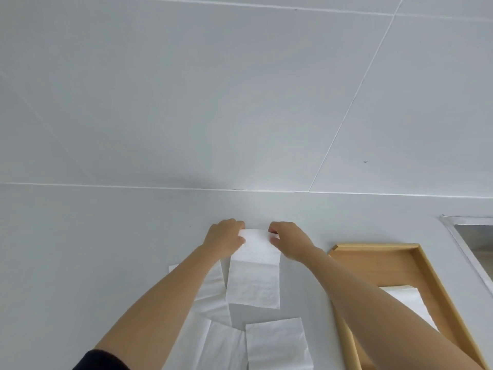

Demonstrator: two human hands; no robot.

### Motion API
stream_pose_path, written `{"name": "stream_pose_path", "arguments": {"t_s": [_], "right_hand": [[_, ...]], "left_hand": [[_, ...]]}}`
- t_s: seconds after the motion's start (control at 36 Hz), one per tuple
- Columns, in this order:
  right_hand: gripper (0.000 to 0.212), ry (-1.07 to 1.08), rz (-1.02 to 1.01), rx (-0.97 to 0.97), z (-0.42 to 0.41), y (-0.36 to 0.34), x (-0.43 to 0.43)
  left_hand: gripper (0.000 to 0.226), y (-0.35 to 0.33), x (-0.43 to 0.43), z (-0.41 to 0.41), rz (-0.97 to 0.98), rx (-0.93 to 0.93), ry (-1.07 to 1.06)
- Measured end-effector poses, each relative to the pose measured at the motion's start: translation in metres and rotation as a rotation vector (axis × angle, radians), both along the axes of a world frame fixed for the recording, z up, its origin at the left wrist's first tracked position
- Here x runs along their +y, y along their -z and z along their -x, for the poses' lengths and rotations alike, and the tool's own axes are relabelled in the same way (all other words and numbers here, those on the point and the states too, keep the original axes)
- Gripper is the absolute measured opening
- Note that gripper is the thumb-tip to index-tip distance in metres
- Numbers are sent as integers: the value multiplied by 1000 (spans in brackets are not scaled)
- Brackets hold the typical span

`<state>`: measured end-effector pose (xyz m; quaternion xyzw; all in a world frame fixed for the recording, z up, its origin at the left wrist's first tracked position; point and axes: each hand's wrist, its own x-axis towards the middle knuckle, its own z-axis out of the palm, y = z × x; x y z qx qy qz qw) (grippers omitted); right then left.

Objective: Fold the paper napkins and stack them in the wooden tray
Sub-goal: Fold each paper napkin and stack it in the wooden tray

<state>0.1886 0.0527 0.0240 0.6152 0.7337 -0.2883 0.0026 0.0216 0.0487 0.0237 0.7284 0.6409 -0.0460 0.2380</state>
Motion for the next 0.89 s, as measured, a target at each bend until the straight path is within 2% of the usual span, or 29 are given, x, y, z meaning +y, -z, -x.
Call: {"name": "stream_pose_path", "arguments": {"t_s": [0.08, 0.25, 0.31, 0.36, 0.42, 0.5, 0.61, 0.67, 0.72, 0.81, 0.89], "right_hand": [[20, -9, -29, 13, -1, -5, -6], [18, -74, -18, 4, -2, -12, -26], [17, -104, 0, -13, -2, -13, -34], [17, -140, 24, -35, -2, -13, -43], [17, -179, 65, -52, -2, -11, -51], [17, -246, 169, -90, 1, -6, -59], [28, -280, 319, -151, 2, -7, -61], [37, -260, 325, -161, 2, -9, -56], [39, -214, 275, -152, 2, -9, -50], [40, -123, 159, -123, 1, -5, -42], [45, -71, 108, -121, 1, 3, -41]], "left_hand": [[8, -11, -7, 2, -23, -56, 16], [13, -13, -25, 13, 52, -148, 46], [27, -9, -32, 18, 118, -180, 59], [19, -6, -39, 21, 181, -213, 76], [8, -3, -45, 25, 235, -233, 91], [22, 0, -52, 30, 309, -239, 98], [23, 0, -53, 30, 420, -256, 68], [24, 1, -50, 29, 386, -294, 11], [28, 4, -46, 26, 270, -291, -20], [40, 8, -43, 17, 123, -201, -31], [49, 15, -43, 6, 87, -96, -12]]}}
